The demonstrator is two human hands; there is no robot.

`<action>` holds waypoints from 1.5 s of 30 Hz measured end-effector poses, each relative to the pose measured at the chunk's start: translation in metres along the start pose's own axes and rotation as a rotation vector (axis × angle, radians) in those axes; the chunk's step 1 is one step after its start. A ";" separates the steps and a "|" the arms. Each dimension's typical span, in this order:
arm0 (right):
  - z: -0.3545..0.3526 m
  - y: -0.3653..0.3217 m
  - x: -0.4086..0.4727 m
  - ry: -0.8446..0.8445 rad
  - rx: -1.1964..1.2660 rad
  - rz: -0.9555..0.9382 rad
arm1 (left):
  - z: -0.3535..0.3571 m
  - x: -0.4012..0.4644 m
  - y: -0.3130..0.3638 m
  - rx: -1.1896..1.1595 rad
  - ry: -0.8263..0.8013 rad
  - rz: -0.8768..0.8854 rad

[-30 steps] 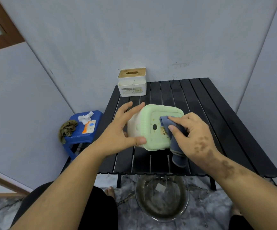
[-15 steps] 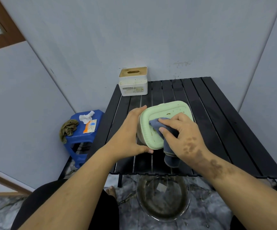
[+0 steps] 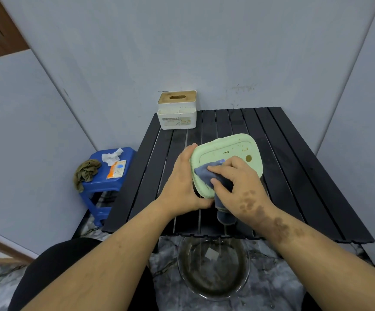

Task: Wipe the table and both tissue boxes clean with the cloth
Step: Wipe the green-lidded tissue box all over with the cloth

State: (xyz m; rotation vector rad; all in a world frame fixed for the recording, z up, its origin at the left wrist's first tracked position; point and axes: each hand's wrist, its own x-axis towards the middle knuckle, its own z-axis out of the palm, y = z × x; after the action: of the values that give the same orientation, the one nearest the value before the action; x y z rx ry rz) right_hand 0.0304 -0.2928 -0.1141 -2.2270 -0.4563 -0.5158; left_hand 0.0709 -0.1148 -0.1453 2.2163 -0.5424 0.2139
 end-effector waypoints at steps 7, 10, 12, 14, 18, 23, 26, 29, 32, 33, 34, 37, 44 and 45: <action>-0.048 0.036 0.034 0.230 -0.125 0.235 | 0.005 0.004 0.002 -0.170 -0.030 -0.090; -0.030 0.030 0.033 0.197 -0.143 0.109 | 0.008 -0.001 0.003 -0.225 -0.031 -0.106; -0.006 0.013 0.025 0.059 -0.095 -0.070 | 0.008 -0.004 0.003 -0.242 -0.036 -0.116; 0.001 0.010 0.023 -0.040 -0.066 -0.196 | 0.006 -0.005 0.005 -0.259 -0.040 -0.121; -0.034 0.040 0.039 0.148 -0.159 -0.012 | 0.004 -0.006 0.013 -0.281 0.009 -0.133; -0.009 0.018 0.036 0.153 -0.147 -0.098 | 0.007 -0.010 0.023 -0.302 0.019 -0.125; -0.002 0.013 0.038 0.069 -0.132 -0.253 | 0.006 -0.013 0.024 -0.327 -0.013 -0.112; -0.035 0.036 0.048 0.225 -0.183 -0.009 | 0.005 -0.018 0.025 -0.328 -0.016 -0.132; -0.033 0.032 0.046 0.265 -0.190 0.054 | 0.006 -0.020 0.028 -0.314 -0.024 -0.129; -0.022 0.022 0.043 0.242 -0.186 -0.024 | 0.005 -0.020 0.029 -0.308 -0.021 -0.124; -0.010 0.011 0.040 0.193 -0.158 -0.114 | 0.004 -0.020 0.029 -0.304 -0.023 -0.120; -0.010 0.008 0.042 0.061 -0.125 -0.230 | 0.000 -0.023 0.028 -0.297 -0.036 -0.107; -0.032 0.023 0.047 0.168 -0.220 -0.029 | -0.006 -0.027 0.029 -0.243 -0.039 -0.073; -0.023 0.010 0.044 0.128 -0.189 -0.091 | -0.007 -0.028 0.031 -0.228 -0.038 -0.066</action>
State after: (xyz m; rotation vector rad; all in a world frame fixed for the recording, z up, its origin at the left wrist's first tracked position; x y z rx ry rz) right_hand 0.0675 -0.3093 -0.0845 -2.3433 -0.4594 -0.7734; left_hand 0.0325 -0.1182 -0.1290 2.0158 -0.4879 0.0710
